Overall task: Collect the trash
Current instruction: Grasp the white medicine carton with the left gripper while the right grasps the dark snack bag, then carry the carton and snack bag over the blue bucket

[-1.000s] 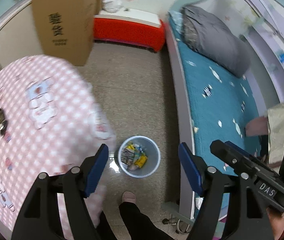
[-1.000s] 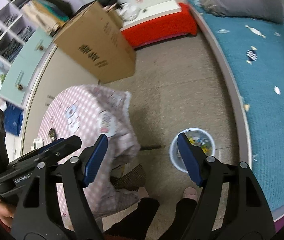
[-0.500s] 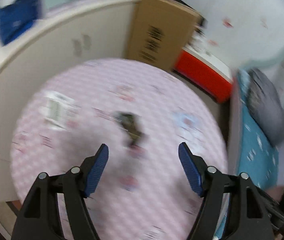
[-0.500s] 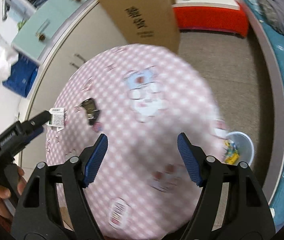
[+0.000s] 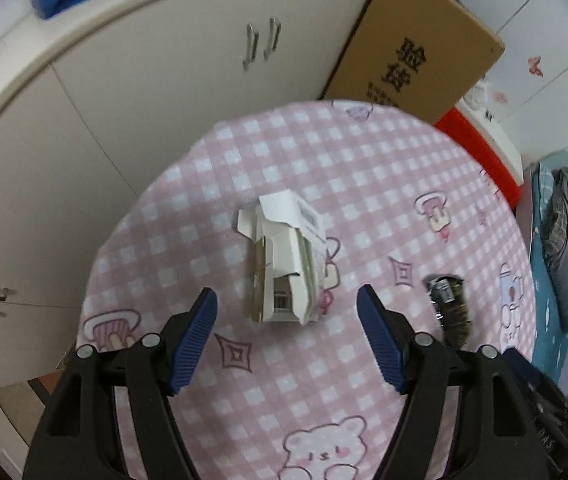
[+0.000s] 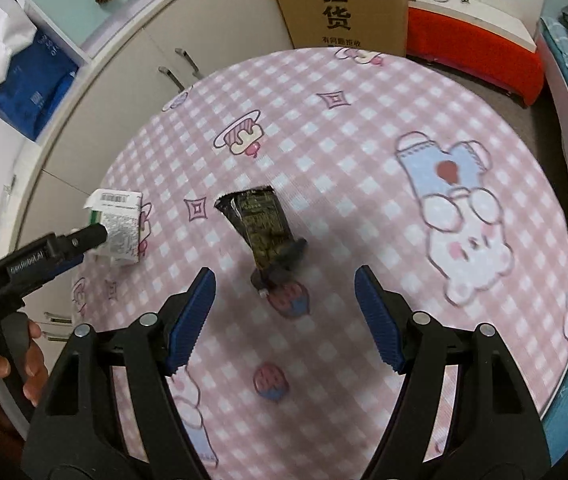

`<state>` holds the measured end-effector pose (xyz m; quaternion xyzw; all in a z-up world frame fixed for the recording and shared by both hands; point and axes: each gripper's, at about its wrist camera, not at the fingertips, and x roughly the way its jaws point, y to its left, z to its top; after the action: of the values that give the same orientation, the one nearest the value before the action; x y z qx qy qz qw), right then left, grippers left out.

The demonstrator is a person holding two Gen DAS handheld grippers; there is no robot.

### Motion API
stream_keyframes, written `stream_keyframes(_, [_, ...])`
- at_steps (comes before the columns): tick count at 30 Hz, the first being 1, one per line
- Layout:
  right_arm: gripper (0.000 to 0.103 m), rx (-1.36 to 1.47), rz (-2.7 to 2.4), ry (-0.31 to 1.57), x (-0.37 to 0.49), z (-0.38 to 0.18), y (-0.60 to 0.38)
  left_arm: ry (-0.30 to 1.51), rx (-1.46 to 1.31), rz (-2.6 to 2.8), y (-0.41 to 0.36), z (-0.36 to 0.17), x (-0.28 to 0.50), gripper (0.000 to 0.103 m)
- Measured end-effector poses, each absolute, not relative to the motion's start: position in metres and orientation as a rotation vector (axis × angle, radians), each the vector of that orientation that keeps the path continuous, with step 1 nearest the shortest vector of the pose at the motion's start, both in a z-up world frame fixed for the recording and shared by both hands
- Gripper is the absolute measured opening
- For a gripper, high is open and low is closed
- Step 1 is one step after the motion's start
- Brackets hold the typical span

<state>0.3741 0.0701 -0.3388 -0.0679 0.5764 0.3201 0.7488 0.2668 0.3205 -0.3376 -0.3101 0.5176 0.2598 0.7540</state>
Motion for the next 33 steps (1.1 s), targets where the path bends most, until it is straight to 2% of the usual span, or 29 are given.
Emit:
stream_keyframes(3, [0.071, -0.179, 0.688, 1.268, 0.381, -0.350, 0.086, 1.166, -0.620, 0.532, 0.320, -0.347, 0.278, 0.070])
stream_keyframes(5, [0.069, -0.193, 0.682, 1.275, 0.385, -0.358, 0.093, 1.183, -0.578, 0.509, 0.320, -0.351, 0.284, 0.057])
stream_keyframes(8, [0.065, -0.227, 0.686, 1.277, 0.387, -0.366, 0.105, 1.209, -0.590, 0.484, 0.322, -0.357, 0.289, 0.045])
stream_keyframes(10, [0.062, -0.268, 0.687, 1.270, 0.387, -0.370, 0.112, 1.211, -0.607, 0.480, 0.325, -0.360, 0.291, 0.044])
stream_keyframes(11, [0.054, -0.287, 0.692, 1.262, 0.386, -0.369, 0.115, 1.211, -0.610, 0.472, 0.324, -0.360, 0.292, 0.043])
stream_keyframes(12, [0.040, -0.324, 0.691, 1.252, 0.385, -0.369, 0.118, 1.210, -0.610, 0.454, 0.322, -0.359, 0.293, 0.043])
stream_keyframes(15, [0.028, -0.335, 0.728, 1.271, 0.385, -0.370, 0.121, 1.196, -0.597, 0.424, 0.313, -0.353, 0.295, 0.042])
stream_keyframes(25, [0.027, -0.158, 0.684, 1.226, 0.394, -0.315, 0.032, 1.142, -0.486, 0.244, 0.212, -0.296, 0.331, 0.041])
stream_keyframes(33, [0.027, 0.008, 0.596, 1.147, 0.409, -0.259, -0.120, 1.100, -0.361, 0.099, 0.071, -0.250, 0.372, 0.041])
